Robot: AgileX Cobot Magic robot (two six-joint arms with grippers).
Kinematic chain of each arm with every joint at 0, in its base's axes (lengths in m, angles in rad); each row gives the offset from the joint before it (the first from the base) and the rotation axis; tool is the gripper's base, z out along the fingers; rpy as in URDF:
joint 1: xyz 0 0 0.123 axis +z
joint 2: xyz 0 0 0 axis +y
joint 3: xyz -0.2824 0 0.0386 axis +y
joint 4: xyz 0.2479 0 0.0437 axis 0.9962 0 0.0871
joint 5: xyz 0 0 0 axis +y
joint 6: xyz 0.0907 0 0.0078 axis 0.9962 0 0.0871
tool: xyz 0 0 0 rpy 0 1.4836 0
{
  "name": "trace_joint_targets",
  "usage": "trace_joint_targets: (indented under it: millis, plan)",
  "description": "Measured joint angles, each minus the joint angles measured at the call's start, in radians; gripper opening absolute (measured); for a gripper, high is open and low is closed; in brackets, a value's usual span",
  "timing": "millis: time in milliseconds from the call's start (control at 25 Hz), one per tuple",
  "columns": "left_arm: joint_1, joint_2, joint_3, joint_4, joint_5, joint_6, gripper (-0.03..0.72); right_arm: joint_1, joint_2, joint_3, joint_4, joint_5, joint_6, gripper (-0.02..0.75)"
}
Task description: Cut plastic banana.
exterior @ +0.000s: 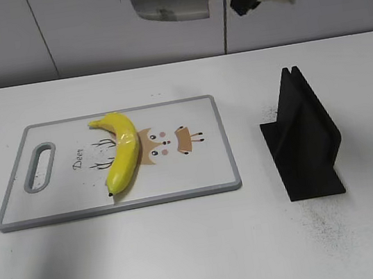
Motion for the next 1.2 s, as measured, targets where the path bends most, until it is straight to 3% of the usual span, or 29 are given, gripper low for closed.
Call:
trace_joint_targets:
  millis: [160,320,560,760,1200]
  plan:
    - [0.000,-0.005,0.000,0.001,0.049,-0.059,0.591,0.000,-0.053,0.071,-0.026,0.000,0.091,0.162]
    - [0.000,-0.047,0.018,-0.003,0.050,-0.125,0.588,0.000,-0.145,0.255,-0.026,-0.016,0.141,0.162]
    - [0.000,-0.158,0.057,-0.016,0.052,-0.165,0.588,0.000,-0.346,0.556,-0.025,-0.236,0.248,0.162]
    - [0.000,-0.275,0.159,-0.035,0.052,-0.173,0.588,0.000,-0.472,0.704,-0.044,-0.366,0.323,0.162]
    - [0.000,-0.597,0.459,-0.036,0.054,-0.218,0.588,0.000,-0.689,0.890,-0.153,-0.444,0.502,0.162]
